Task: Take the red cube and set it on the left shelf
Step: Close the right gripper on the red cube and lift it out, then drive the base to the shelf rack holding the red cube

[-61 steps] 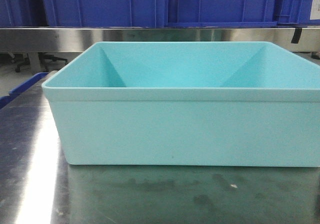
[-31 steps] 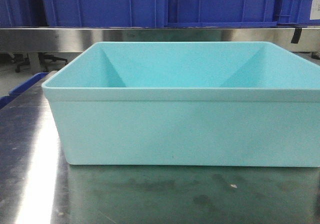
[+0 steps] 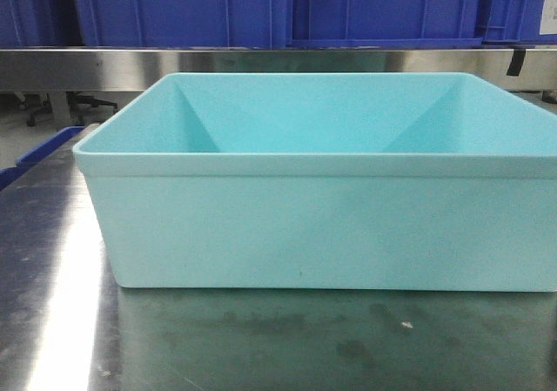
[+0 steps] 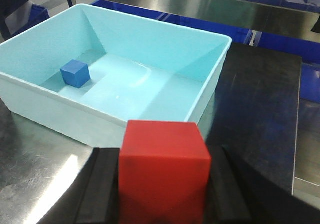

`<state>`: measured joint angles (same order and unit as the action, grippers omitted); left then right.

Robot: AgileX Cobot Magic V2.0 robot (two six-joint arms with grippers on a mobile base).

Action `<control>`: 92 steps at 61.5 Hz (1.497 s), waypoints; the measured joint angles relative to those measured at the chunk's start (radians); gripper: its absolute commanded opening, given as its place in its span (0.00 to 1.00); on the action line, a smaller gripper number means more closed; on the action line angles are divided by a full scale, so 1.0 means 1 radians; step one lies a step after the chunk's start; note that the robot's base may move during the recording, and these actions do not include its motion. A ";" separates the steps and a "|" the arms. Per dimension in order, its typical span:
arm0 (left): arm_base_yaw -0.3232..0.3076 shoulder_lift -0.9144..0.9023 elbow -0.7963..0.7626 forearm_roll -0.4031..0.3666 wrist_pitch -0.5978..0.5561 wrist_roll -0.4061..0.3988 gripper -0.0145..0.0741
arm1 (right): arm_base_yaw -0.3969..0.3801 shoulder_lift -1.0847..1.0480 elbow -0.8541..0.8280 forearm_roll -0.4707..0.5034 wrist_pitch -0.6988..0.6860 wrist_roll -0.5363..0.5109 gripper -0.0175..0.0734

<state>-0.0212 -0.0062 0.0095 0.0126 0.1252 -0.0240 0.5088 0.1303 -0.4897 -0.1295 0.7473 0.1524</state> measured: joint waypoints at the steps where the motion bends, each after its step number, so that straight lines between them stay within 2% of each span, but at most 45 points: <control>1: 0.000 0.000 0.000 0.000 0.000 0.000 0.28 | 0.000 0.000 0.000 0.000 0.000 0.000 0.24; 92: 0.000 0.000 0.000 0.000 0.000 0.000 0.28 | 0.000 0.000 0.000 0.000 -0.004 0.000 0.24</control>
<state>-0.0212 -0.0062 0.0095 0.0126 0.1252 -0.0240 0.5088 0.1303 -0.4897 -0.1295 0.7435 0.1524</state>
